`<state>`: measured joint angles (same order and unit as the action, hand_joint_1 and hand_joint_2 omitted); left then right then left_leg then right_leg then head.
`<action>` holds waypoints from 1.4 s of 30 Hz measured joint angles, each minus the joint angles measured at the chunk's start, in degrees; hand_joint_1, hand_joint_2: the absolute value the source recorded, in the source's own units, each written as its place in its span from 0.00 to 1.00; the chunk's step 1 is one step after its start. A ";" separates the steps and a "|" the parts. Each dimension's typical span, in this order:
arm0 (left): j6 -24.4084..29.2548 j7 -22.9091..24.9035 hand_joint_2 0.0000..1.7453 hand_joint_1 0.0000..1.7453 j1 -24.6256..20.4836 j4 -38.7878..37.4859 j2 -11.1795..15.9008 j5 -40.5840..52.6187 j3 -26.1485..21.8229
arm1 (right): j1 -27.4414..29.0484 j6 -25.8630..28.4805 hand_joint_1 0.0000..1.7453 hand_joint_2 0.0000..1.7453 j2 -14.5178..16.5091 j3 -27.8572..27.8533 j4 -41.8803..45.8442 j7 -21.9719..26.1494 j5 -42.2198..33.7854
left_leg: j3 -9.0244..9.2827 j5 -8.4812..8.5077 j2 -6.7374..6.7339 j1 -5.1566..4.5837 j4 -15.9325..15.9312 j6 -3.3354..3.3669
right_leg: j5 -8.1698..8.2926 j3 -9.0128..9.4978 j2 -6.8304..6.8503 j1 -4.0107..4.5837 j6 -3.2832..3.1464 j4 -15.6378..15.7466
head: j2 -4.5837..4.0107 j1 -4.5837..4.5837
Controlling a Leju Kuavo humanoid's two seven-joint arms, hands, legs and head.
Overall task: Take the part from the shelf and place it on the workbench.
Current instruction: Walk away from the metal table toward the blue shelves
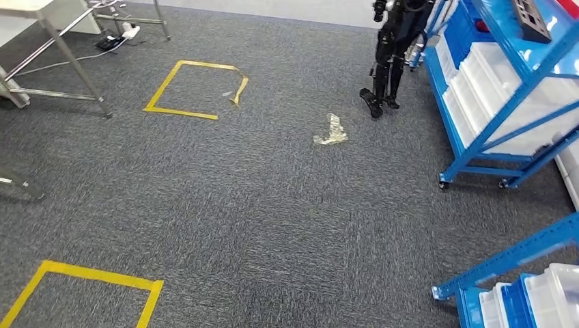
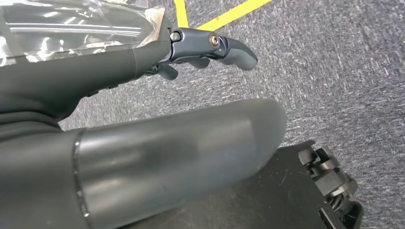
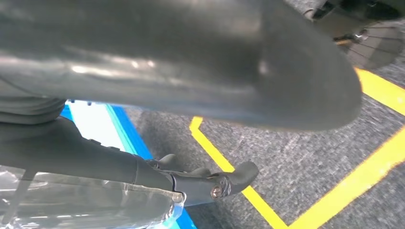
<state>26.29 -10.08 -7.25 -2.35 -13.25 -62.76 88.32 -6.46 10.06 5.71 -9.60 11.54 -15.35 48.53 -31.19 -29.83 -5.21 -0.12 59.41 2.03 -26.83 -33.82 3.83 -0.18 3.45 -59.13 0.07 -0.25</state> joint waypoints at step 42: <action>1.35 -1.04 0.00 0.00 -0.35 0.75 0.33 -2.03 0.07 | -0.80 -0.84 0.00 0.00 0.28 -1.56 0.17 -0.10 3.15 | -5.64 -3.75 5.92 0.43 11.00 -1.51 | 0.92 -0.09 -7.20 -1.03 -2.86 0.06 | -0.01 0.74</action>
<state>27.64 -11.13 -7.60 -1.60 -12.92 -64.79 88.39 -7.26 9.22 5.99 -11.16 11.72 -15.45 51.68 -36.83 -33.58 0.70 0.31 70.41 0.52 -25.91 -33.91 -3.36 -1.21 0.59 -59.07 0.06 0.49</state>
